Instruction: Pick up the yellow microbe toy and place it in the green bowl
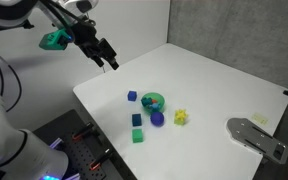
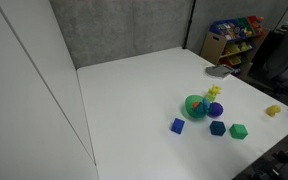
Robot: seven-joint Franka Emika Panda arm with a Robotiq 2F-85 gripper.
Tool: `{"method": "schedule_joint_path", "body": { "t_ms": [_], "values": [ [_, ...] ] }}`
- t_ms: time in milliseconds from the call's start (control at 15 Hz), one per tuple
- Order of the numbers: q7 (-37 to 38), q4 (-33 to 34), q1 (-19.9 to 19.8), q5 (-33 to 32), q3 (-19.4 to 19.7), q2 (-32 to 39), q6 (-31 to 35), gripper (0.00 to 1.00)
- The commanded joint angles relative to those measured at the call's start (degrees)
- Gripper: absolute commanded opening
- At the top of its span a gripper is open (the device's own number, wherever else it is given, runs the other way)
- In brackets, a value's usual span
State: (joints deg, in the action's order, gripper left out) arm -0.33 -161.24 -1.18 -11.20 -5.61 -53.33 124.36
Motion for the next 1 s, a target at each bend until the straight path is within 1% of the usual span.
{"method": "schedule_joint_path", "body": {
  "t_ms": [0,400,733,933],
  "values": [
    [0.8,1.7,1.0,0.3,-0.1,2.9,-0.8,1.00],
    [0.7,4.9,4.9,4.2,-0.2,10.4,-0.6,1.00],
    [1.5,8.1,8.9,9.9,-1.1,18.0,0.0,1.00],
    [1.7,11.1,10.1,13.3,-1.1,22.5,0.2,1.00]
  ]
}}
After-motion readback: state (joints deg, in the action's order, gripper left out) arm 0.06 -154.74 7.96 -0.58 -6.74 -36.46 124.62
